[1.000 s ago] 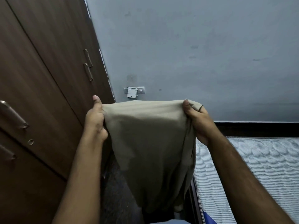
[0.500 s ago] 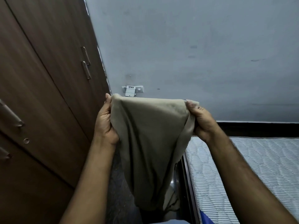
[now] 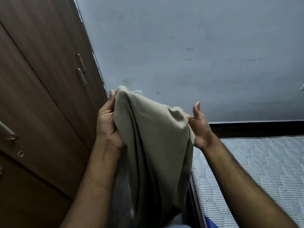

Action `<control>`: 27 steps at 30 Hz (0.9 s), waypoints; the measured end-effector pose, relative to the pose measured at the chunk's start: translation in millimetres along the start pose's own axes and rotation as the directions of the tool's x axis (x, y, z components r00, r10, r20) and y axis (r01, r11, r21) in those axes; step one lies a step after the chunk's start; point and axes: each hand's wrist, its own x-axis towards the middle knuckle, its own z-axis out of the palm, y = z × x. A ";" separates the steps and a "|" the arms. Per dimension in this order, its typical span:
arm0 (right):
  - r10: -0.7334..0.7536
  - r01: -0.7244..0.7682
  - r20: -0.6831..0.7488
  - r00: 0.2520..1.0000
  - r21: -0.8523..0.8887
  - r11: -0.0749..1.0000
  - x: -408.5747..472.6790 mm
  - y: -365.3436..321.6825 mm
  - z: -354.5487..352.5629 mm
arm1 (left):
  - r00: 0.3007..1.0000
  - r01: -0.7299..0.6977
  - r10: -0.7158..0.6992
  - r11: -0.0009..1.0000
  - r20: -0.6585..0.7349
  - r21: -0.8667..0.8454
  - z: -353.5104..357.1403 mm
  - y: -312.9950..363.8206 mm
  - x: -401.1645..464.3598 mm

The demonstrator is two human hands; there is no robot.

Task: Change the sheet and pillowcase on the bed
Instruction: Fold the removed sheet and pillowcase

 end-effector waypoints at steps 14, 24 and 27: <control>-0.405 0.400 -0.026 0.914 -0.112 0.910 -17.0 -21.4 28.3 | 0.981 0.027 0.108 0.743 -0.160 0.669 -72.9 -21.5 8.5; -0.203 0.207 0.040 0.978 -0.262 0.943 -8.7 10.2 1.0 | 0.959 -0.117 0.204 0.917 -0.197 0.381 -76.7 -23.5 22.6; -0.226 0.211 0.024 0.974 -0.465 0.860 -0.8 36.3 3.0 | 0.967 -0.136 0.203 0.921 -0.153 0.364 -68.6 -26.8 19.6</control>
